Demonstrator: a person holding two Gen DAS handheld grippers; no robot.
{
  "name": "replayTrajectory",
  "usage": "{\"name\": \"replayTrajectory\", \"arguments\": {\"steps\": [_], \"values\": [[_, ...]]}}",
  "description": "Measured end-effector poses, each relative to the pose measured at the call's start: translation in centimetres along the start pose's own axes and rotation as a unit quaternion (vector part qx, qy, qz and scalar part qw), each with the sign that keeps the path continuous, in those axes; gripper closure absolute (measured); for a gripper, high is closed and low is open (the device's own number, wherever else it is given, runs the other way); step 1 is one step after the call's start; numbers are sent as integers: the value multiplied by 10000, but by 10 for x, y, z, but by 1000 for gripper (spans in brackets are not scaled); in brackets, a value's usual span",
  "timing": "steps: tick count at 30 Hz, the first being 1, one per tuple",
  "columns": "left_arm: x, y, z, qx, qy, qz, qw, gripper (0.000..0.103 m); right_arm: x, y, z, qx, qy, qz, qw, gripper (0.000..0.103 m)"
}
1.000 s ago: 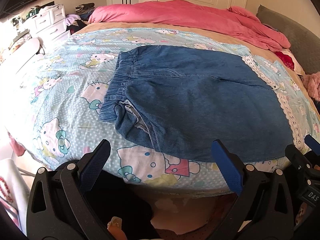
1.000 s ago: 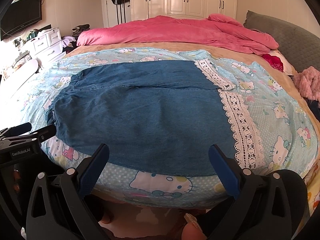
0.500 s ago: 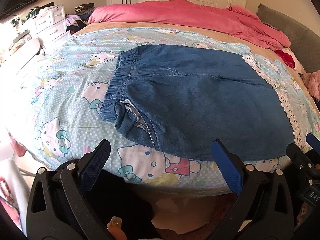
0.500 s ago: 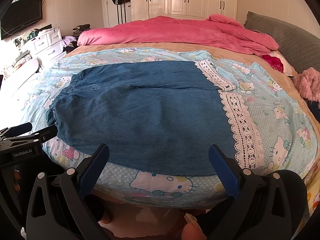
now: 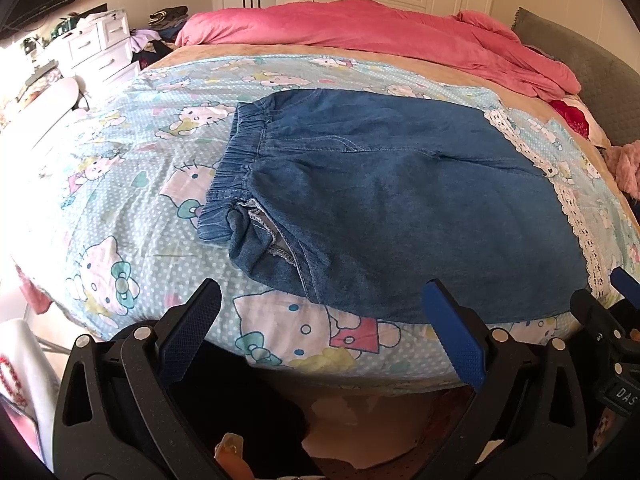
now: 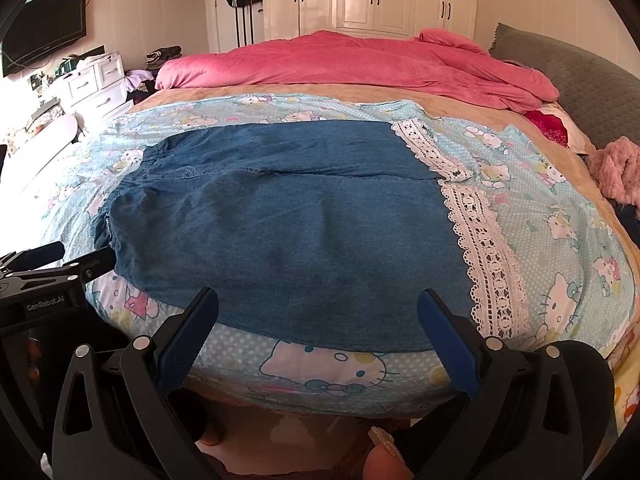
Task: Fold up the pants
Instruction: 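Move the left tool to the elastic denim waistband and grasp it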
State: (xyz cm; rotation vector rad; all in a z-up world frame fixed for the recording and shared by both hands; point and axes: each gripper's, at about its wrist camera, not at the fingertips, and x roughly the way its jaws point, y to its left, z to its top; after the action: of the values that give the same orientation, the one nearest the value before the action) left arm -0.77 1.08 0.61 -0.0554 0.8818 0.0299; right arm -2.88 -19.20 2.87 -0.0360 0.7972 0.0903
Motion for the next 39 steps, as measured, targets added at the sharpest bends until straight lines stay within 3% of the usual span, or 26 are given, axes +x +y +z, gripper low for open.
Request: {"name": "replayTrajectory", "arguments": {"steps": [10,16,21,39], "values": [[13,2,17,-26,20,-65,10000,8,16,8,16,-249,65,99,9996,4],[28,30,52,-330,-68,31,9994,8,37,15,56,-611,124,308,9976,4],[46,53,82,-514,-73,151,9985,8,75,20,93,-575,572,704,9942,4],[136,96,156,-575,474,201,9970,8,189,41,183,-1334,734,732,9856,4]]}}
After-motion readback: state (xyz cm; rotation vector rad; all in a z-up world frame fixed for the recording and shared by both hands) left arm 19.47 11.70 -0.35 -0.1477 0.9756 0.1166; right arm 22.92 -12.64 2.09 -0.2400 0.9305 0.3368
